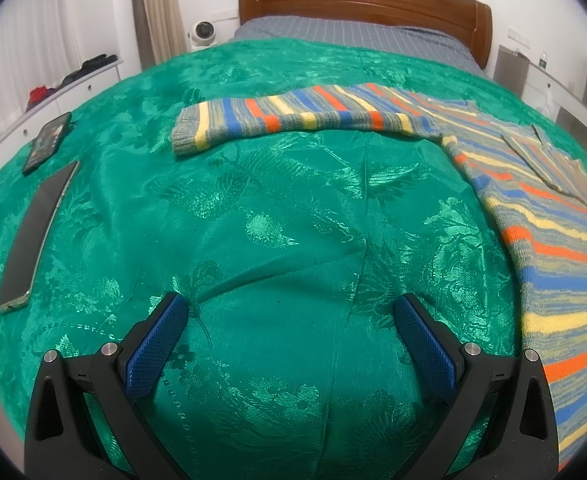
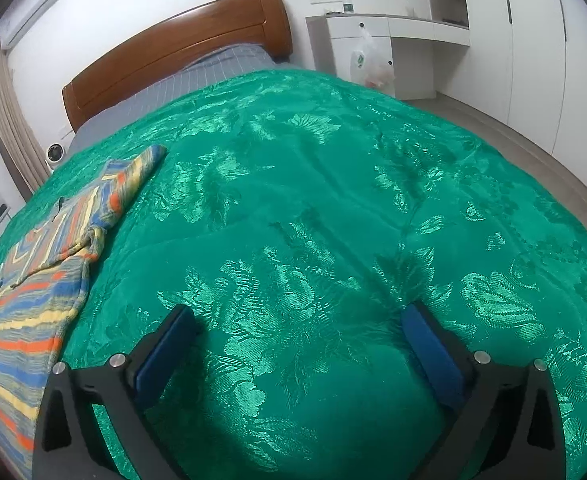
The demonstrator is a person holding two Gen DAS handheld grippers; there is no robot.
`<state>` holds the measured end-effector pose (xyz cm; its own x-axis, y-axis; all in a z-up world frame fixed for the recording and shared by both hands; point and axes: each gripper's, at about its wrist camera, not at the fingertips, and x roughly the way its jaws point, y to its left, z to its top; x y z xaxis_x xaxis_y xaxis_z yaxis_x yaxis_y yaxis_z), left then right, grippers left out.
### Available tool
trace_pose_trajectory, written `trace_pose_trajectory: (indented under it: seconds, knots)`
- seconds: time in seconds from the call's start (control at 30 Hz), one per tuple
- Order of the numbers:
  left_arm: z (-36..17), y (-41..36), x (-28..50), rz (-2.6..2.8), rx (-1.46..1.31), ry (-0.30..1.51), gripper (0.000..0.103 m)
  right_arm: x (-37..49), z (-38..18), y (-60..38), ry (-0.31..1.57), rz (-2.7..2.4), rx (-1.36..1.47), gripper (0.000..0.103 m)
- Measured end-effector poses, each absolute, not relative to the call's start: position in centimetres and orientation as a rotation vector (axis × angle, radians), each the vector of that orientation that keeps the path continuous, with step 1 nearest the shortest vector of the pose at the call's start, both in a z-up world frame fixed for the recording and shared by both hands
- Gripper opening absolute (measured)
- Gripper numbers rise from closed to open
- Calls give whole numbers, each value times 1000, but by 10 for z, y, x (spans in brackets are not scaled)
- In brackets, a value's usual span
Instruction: Fold small clothes
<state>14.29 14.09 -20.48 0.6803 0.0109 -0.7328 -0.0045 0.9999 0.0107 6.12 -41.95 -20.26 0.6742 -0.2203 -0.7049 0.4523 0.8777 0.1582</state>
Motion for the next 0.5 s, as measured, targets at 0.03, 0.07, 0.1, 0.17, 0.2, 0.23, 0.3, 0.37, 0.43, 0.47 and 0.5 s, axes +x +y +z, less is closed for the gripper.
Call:
trace_pose_trajectory:
  seconds: [0.03,0.07,0.1,0.17,0.2,0.23,0.3,0.37,0.43,0.47,0.5]
  knots:
    - [-205,141,143,8,7,823,103,61,-203,-419,739,-386,335,103]
    - [-205,141,143,8,8,825,103,59,-202,-420,737,-385,336,103]
    - [-203,141,143,7,9,833,103,59,-202,-420,734,-383,338,103]
    - [-197,141,144,-4,11,880,102,58,-202,-420,732,-380,343,103]
    - [-192,142,144,-19,1,906,102,58,-202,-420,734,-380,341,103]
    - [-180,146,143,-65,-47,909,102,58,-202,-420,735,-380,340,103]
    - [-160,157,145,-135,-140,890,102,58,-203,-419,732,-379,339,103]
    - [-135,172,163,-169,-205,869,102,57,-203,-419,725,-377,340,103]
    - [-113,195,197,-165,-258,855,103,57,-203,-419,720,-375,343,103]
    - [-110,203,212,-158,-281,871,103,57,-203,-419,718,-373,344,103]
    - [-111,218,237,-134,-318,906,102,56,-203,-420,716,-371,346,103]
